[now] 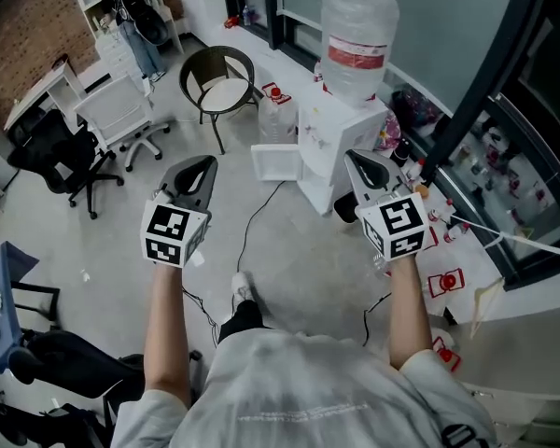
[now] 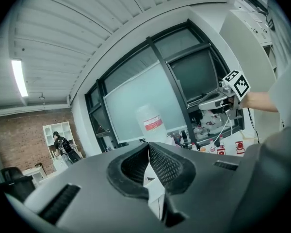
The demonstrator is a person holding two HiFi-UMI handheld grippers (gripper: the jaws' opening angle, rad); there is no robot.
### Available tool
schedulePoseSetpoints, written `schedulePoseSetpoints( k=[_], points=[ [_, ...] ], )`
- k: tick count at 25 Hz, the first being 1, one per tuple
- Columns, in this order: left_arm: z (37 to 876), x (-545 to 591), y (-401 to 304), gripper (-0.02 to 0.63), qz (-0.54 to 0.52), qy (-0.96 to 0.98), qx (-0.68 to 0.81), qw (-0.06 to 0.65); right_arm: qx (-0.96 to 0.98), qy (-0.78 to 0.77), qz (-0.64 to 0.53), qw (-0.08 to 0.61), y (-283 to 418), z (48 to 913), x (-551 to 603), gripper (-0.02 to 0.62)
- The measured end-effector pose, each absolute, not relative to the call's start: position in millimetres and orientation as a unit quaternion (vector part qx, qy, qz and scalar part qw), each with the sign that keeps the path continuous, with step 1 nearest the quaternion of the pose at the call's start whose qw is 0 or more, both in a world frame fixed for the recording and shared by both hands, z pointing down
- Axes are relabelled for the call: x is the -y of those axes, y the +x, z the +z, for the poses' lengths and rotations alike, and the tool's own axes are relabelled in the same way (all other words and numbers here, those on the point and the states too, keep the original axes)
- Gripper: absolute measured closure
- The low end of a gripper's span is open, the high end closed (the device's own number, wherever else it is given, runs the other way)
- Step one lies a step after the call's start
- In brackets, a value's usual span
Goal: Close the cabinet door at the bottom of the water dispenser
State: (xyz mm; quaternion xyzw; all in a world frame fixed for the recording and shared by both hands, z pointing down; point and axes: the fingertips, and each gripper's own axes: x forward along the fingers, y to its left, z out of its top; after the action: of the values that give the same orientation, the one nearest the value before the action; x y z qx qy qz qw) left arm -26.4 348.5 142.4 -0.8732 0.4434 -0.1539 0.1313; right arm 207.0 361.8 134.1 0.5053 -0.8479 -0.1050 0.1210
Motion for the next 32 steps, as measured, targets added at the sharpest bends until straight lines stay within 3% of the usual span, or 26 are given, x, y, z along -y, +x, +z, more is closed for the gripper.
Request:
schedulePoseSetpoints(
  k=[14,17,19,28,32],
  points=[
    [172.4,-102.7,-99.3,0.583,-0.134,-0.902,-0.396,0.107,0.831,0.534,-0.079,0.136,134.8,152.7,-137.6,0.566],
    [172.3,-46.3,-113.6,0.548,-0.135,-0.911,-0.373,0.111,0.832,0.531,-0.069,0.144,110.5,158.7,-85.4,0.477],
    [177.7,-12.6,-120.6,0.485,-0.144,-0.914,-0.362,0.114,0.834,0.527,-0.064,0.152,95.9,166.1,-53.6,0.474],
    [219.7,102.5,-150.4,0.446,-0.154,-0.929,-0.327,0.08,0.84,0.524,0.011,0.141,45.5,206.8,70.5,0.392],
    [246.4,136.7,-150.3,0.417,-0.168,-0.933,-0.314,0.061,0.838,0.516,0.015,0.177,30.7,236.7,107.5,0.368]
  ],
)
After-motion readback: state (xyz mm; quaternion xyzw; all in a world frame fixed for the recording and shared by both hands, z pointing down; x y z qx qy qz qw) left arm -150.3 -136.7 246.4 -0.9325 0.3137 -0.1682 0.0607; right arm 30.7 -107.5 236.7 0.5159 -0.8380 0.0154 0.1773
